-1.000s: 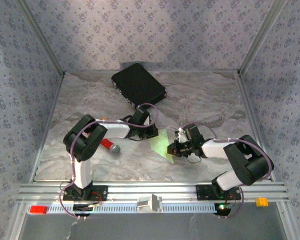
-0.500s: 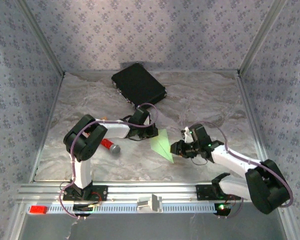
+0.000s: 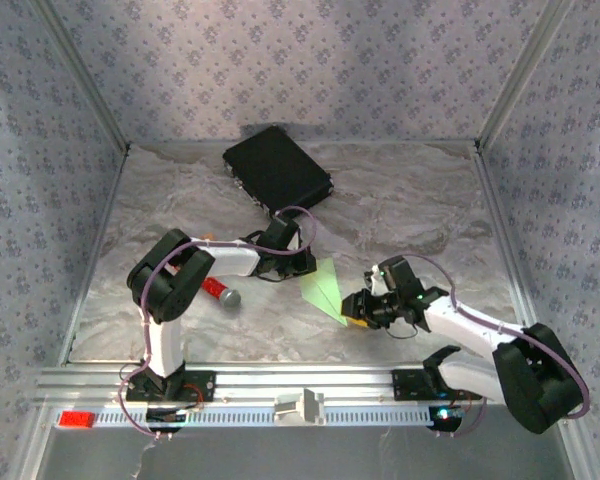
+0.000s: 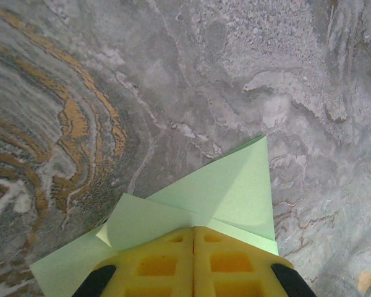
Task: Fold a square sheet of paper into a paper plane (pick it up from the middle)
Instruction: Fourth fold the wing at the center of the table.
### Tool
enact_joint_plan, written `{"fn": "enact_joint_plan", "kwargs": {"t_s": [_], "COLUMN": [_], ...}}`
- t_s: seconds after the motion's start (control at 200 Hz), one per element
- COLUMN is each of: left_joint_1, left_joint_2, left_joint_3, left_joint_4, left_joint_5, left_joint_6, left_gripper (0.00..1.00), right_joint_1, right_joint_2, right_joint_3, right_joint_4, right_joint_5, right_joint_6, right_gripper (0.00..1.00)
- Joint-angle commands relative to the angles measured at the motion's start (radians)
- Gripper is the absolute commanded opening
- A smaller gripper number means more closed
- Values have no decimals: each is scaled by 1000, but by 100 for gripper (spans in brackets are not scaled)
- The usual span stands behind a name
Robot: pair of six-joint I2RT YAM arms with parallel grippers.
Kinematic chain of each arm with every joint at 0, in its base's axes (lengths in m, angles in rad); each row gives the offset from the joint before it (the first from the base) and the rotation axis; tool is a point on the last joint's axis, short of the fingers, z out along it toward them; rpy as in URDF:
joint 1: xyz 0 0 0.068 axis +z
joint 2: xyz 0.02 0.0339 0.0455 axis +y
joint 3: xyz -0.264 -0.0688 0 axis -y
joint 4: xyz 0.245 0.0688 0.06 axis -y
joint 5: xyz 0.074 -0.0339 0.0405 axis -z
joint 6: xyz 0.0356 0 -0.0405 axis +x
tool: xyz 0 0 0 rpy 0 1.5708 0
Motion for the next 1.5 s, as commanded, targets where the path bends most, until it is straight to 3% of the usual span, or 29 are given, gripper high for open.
{"fn": "enact_joint_plan", "kwargs": {"t_s": [0.0, 0.38, 1.494], "left_joint_1": [1, 0, -1], "left_joint_2": [22, 24, 26], "left_joint_3": [-26, -29, -40], "left_joint_4": [-17, -10, 26], "left_joint_5": [-36, -31, -19], "left_joint_6": [2, 0, -30], "left_gripper": [7, 7, 7], "right_joint_1": [14, 22, -12], "right_joint_2": [24, 38, 134], "right_joint_3": [-15, -37, -25], "right_joint_4": [0, -20, 241], "right_joint_5": [-35, -14, -46], "right_joint_6": [17, 15, 47], "right_gripper": [42, 42, 37]}}
